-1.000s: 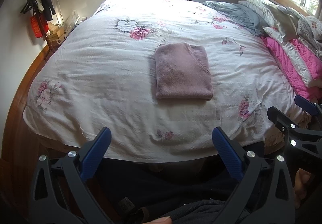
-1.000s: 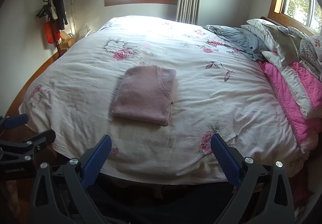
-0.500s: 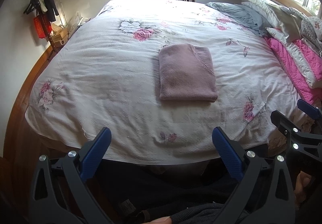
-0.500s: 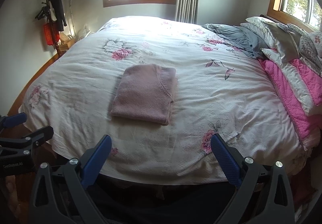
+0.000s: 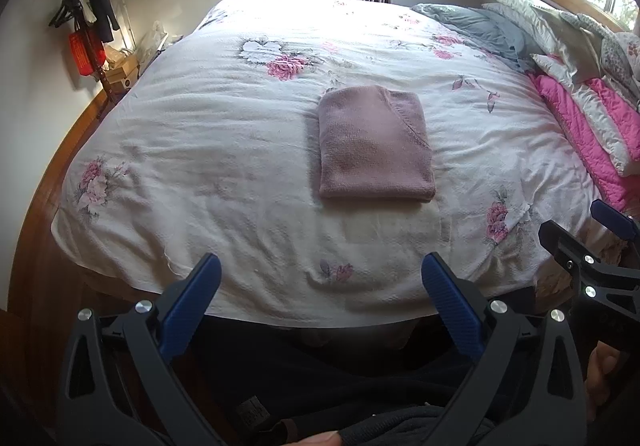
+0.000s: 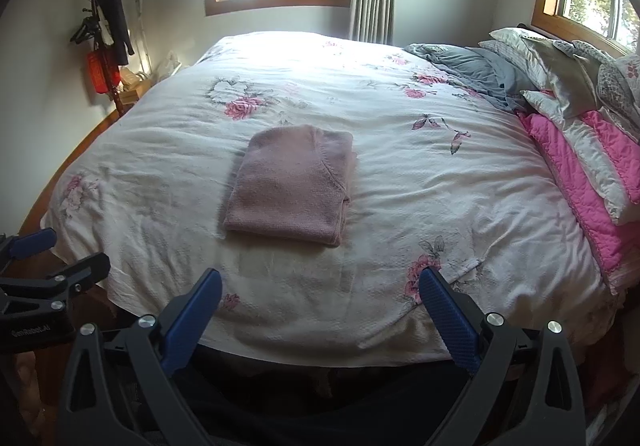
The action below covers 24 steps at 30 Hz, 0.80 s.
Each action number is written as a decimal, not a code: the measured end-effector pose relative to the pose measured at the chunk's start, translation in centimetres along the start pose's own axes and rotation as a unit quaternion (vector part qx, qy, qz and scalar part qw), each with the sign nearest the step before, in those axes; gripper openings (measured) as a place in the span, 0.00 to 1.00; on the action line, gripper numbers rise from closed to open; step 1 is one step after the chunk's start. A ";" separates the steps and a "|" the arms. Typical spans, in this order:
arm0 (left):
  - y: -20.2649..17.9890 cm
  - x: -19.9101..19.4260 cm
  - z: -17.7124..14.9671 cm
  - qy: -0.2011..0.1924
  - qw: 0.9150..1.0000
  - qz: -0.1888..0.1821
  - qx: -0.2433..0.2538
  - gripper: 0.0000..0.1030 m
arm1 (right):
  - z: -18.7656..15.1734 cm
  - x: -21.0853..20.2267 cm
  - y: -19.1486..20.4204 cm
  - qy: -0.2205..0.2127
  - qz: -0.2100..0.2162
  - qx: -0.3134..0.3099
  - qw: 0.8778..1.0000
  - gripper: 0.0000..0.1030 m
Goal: Fold small clothes
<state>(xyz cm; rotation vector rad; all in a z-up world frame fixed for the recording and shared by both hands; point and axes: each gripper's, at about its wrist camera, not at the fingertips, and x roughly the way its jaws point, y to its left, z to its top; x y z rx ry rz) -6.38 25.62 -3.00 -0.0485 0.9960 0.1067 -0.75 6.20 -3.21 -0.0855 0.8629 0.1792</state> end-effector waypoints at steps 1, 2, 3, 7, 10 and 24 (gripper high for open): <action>0.0 0.0 0.0 0.000 1.000 0.000 0.000 0.97 | 0.0 0.0 0.1 0.000 0.000 0.000 1.000 0.96; 0.0 0.0 0.0 0.001 1.000 -0.001 0.000 0.97 | -0.1 0.0 0.1 0.000 0.000 0.000 1.000 0.96; 0.0 0.0 0.0 0.001 1.000 -0.001 0.000 0.97 | -0.1 0.0 0.1 0.001 0.000 0.000 1.000 0.96; 0.0 0.1 -0.2 0.003 1.000 -0.001 0.000 0.97 | -0.2 0.1 0.3 0.003 0.000 0.000 1.000 0.96; 0.1 0.1 -0.2 0.003 1.000 0.000 0.000 0.97 | -0.3 0.2 0.4 0.004 0.000 0.000 1.000 0.96; 0.3 0.4 -0.3 0.005 1.000 0.001 -0.003 0.97 | -0.1 0.4 0.3 0.004 0.003 0.000 1.000 0.96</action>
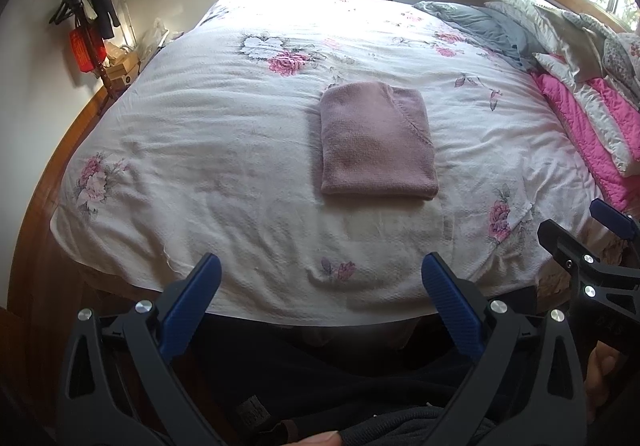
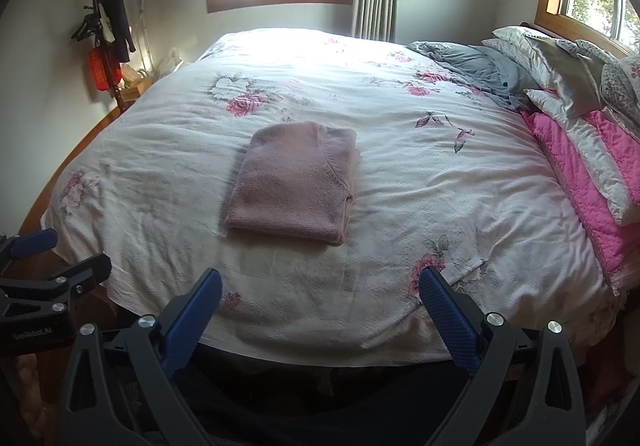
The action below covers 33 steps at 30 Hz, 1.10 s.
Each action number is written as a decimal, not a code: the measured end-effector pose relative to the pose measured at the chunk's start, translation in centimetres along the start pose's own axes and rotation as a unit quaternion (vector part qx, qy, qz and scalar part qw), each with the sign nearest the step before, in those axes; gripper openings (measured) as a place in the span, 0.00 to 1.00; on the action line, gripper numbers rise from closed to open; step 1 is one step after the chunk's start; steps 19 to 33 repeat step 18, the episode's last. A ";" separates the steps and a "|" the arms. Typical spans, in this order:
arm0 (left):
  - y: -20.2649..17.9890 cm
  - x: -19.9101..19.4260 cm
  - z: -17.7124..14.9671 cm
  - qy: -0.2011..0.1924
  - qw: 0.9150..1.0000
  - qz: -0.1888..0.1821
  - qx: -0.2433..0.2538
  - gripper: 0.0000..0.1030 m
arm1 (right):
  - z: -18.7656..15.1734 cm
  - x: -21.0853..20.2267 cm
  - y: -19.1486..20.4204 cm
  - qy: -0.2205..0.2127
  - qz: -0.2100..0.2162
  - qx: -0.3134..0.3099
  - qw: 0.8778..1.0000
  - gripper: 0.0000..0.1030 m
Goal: Fold small clothes
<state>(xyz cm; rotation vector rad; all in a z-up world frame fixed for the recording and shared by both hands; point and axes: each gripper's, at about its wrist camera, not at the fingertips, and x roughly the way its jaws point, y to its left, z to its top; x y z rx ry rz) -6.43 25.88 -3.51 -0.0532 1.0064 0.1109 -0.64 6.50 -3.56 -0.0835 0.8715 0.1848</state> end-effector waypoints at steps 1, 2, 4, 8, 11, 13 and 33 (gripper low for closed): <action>0.1 0.0 0.0 0.000 1.000 0.000 0.000 0.97 | 0.0 0.0 0.0 0.000 0.000 0.000 1.000 0.96; 0.1 0.0 0.0 0.000 1.000 0.000 0.000 0.97 | 0.0 0.0 0.0 0.000 0.001 0.000 1.000 0.96; 0.0 0.0 -0.1 0.000 1.000 0.000 0.000 0.97 | 0.0 0.1 0.0 0.000 0.002 -0.001 1.000 0.96; 0.1 0.2 -0.1 0.002 1.000 0.001 0.000 0.97 | 0.1 0.2 -0.2 0.001 0.004 0.001 1.000 0.96; 0.1 0.2 -0.1 0.002 1.000 0.002 -0.001 0.97 | 0.1 0.2 -0.3 0.000 0.006 0.002 1.000 0.96; 0.0 0.2 -0.2 0.002 1.000 0.002 -0.001 0.97 | 0.1 0.2 -0.3 0.000 0.009 0.002 1.000 0.96; 0.0 0.2 -0.2 0.002 1.000 0.002 0.000 0.97 | 0.1 0.3 -0.4 0.002 0.011 0.004 1.000 0.96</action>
